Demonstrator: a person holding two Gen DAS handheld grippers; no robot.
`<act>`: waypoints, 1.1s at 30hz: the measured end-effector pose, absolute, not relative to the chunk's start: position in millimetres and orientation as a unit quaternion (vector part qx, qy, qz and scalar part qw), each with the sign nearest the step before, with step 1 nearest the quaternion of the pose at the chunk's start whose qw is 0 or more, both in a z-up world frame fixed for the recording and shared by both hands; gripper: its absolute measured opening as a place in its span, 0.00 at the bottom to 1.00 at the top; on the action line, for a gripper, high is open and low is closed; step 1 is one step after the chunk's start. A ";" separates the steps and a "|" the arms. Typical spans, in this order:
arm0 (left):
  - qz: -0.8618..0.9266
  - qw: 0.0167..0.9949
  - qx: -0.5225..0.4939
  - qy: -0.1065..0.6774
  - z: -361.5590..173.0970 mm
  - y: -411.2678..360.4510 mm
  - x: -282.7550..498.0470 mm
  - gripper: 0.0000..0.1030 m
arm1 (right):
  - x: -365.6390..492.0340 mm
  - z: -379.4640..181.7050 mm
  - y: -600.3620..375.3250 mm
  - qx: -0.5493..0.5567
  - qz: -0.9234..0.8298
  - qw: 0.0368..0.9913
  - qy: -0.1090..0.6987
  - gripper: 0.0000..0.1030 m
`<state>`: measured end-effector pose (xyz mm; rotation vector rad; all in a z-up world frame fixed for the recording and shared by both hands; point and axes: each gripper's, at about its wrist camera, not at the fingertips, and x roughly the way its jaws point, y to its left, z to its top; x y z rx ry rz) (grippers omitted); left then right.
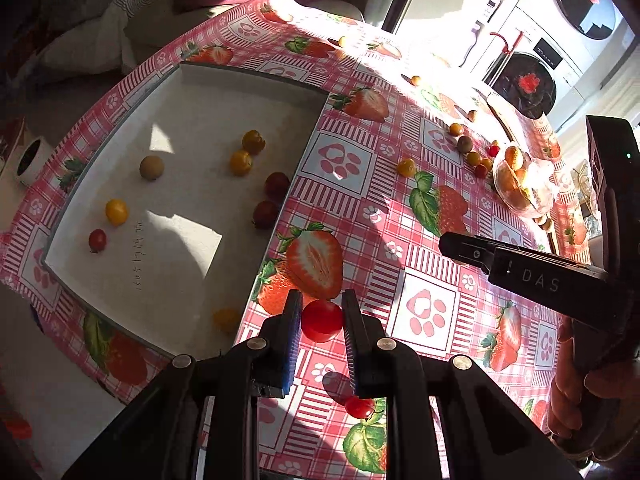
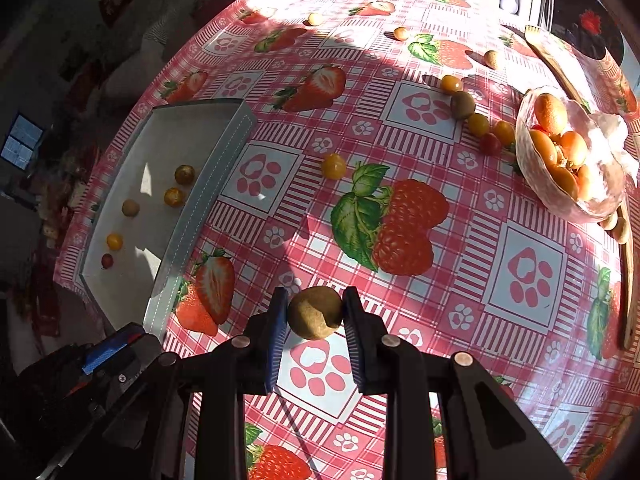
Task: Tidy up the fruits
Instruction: 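Carry both fruits over the white tray and open both tools to release them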
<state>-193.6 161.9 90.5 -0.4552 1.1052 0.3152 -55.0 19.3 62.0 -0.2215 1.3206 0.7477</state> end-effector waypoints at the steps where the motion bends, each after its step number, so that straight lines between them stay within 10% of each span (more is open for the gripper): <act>1: 0.148 0.816 -0.210 0.518 91.3 168.9 -195.0 0.21 | -59.3 64.2 25.7 -0.099 0.338 0.721 0.597 0.29; 33: 0.172 0.786 -0.173 0.567 27.3 302.0 -215.0 0.21 | -108.3 10.3 207.9 -0.130 0.347 0.669 0.645 0.29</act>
